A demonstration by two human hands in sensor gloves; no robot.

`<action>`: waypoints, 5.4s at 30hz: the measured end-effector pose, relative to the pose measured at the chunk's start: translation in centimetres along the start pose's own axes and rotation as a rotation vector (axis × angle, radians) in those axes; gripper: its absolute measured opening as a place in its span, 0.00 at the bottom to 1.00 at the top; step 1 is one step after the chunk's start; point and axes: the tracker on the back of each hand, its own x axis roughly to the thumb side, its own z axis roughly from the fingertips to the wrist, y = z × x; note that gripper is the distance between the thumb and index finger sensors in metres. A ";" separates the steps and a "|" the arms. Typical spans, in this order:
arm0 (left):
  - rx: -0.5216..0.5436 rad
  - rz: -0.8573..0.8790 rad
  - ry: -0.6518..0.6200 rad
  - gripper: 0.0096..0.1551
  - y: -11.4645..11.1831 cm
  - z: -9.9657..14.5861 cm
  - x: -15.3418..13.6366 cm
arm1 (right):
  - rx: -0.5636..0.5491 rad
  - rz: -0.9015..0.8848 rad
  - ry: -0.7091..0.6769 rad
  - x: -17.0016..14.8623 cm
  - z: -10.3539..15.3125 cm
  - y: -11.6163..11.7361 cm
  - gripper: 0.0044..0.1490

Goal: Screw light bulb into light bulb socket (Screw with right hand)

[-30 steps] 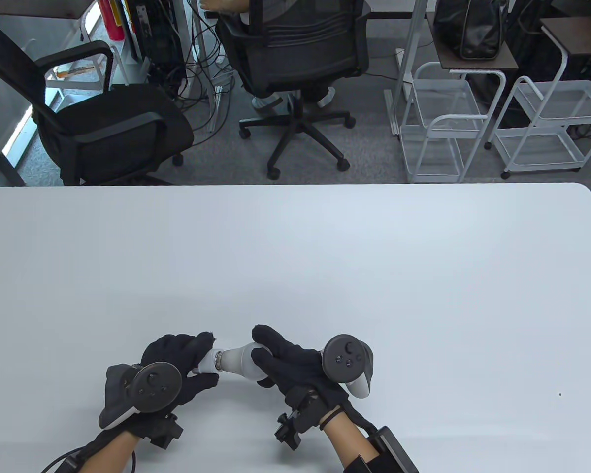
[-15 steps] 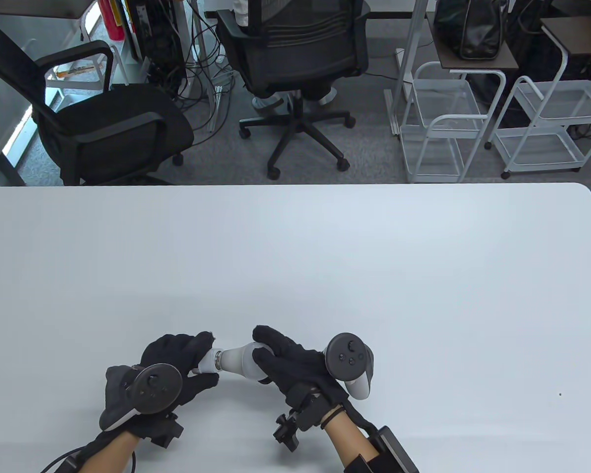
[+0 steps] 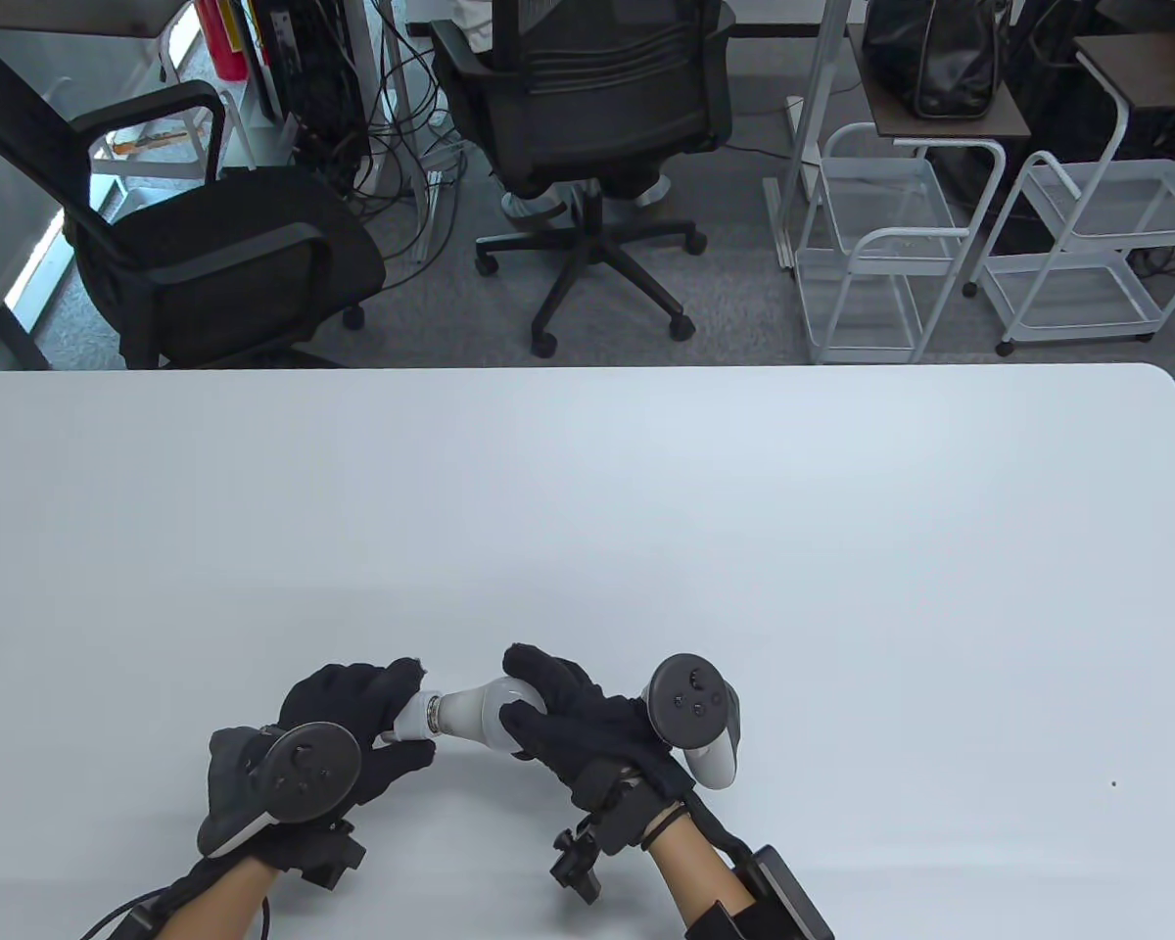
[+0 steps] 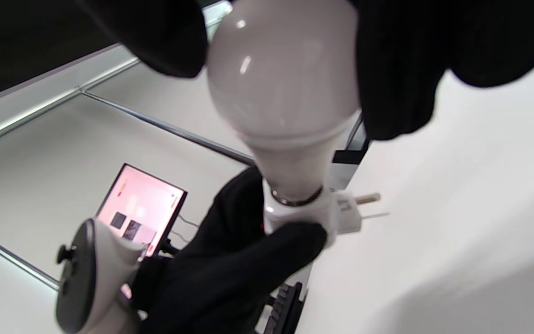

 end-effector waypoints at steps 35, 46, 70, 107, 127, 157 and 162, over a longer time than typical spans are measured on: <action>-0.010 -0.012 -0.013 0.43 -0.1 0.0 0.2 | -0.006 -0.001 0.064 -1.1 0.0 -0.3 0.36; 0.008 -0.049 -0.028 0.43 -0.2 0.1 0.8 | -0.023 -0.094 0.153 -2.4 0.3 -0.3 0.37; 0.009 -0.050 -0.038 0.43 0.2 0.1 0.8 | 0.033 -0.107 0.153 -2.4 -0.1 0.1 0.40; -0.212 -0.168 -0.127 0.42 -2.4 -0.2 2.4 | 0.130 0.154 0.034 -0.2 -0.3 1.6 0.41; -0.265 0.237 0.304 0.44 -7.3 -12.3 -1.5 | -0.167 0.509 0.232 -0.8 1.3 -6.4 0.42; -0.344 0.085 0.261 0.54 -7.6 -12.0 -5.5 | -0.181 0.581 0.303 -2.3 1.0 -6.6 0.39; -0.328 -0.034 0.217 0.56 -4.5 -8.1 -5.4 | -0.163 0.678 0.219 -1.6 0.7 -5.2 0.38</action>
